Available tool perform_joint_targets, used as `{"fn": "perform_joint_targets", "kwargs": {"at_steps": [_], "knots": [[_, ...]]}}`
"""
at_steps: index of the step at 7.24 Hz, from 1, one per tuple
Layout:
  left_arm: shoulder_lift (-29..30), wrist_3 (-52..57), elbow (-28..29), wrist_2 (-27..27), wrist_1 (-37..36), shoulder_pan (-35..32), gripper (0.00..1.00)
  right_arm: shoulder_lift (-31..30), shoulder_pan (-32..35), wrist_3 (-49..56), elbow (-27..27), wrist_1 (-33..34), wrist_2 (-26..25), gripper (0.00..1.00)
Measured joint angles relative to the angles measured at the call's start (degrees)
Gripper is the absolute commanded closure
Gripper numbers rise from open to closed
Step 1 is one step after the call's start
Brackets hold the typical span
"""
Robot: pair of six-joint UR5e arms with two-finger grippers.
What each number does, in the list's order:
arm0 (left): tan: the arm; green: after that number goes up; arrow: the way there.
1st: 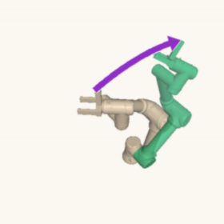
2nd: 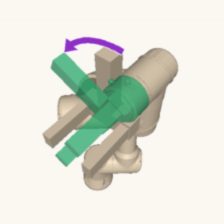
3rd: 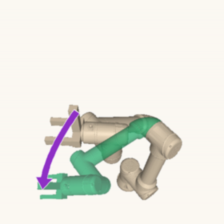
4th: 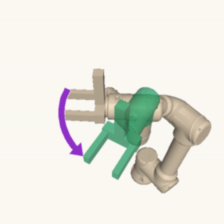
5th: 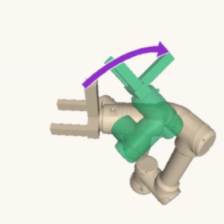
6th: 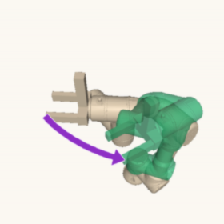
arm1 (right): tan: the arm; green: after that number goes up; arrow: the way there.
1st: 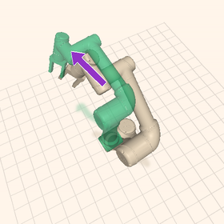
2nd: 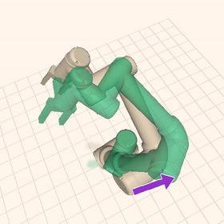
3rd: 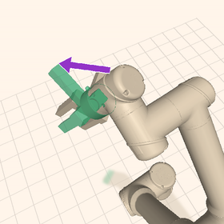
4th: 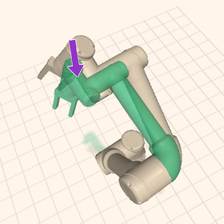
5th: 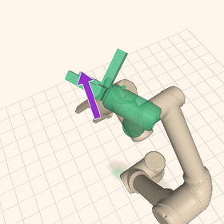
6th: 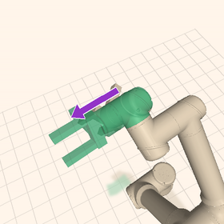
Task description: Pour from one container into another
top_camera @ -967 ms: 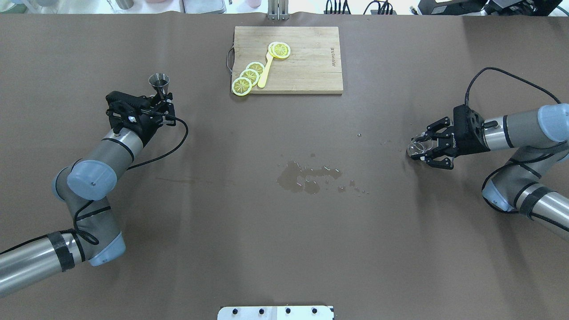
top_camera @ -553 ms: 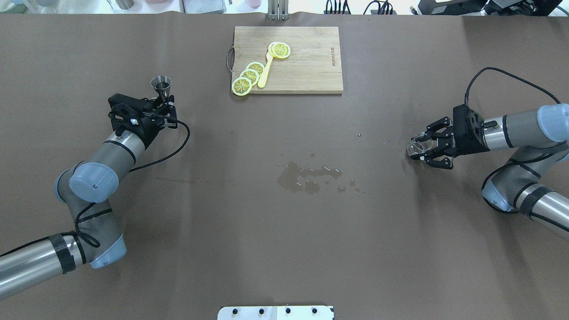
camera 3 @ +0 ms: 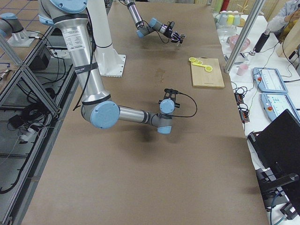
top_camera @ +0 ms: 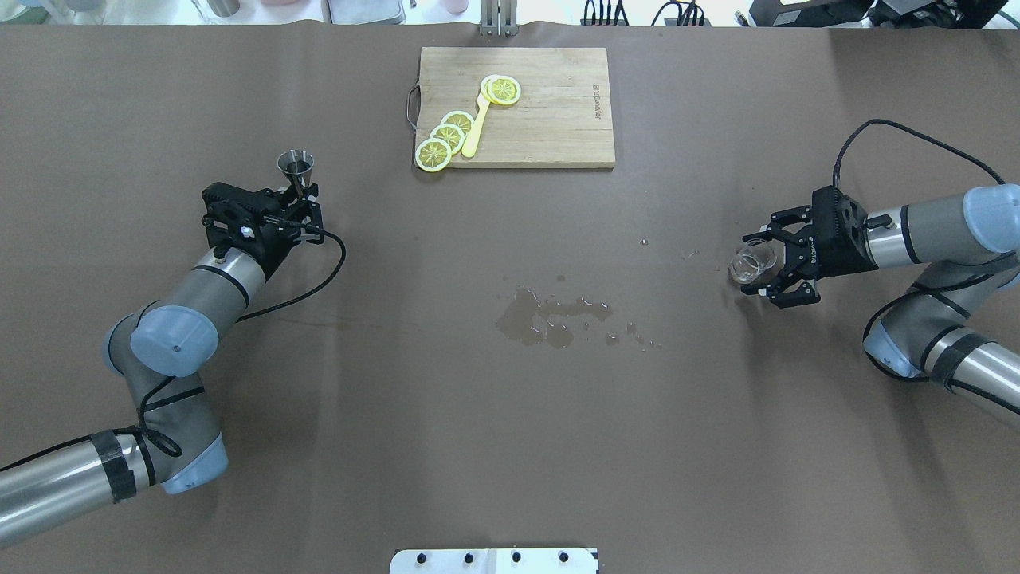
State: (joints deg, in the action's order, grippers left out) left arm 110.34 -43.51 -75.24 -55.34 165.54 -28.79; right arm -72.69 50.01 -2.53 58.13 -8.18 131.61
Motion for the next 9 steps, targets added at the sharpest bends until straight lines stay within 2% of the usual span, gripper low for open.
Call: {"fn": "perform_joint_targets", "kwargs": {"at_steps": [9], "knots": [[-0.21,0.04,0.32,7.63,3.73,4.12,1.00,0.39,2.67,-0.60,0.90,0.09,0.92,0.01]]}}
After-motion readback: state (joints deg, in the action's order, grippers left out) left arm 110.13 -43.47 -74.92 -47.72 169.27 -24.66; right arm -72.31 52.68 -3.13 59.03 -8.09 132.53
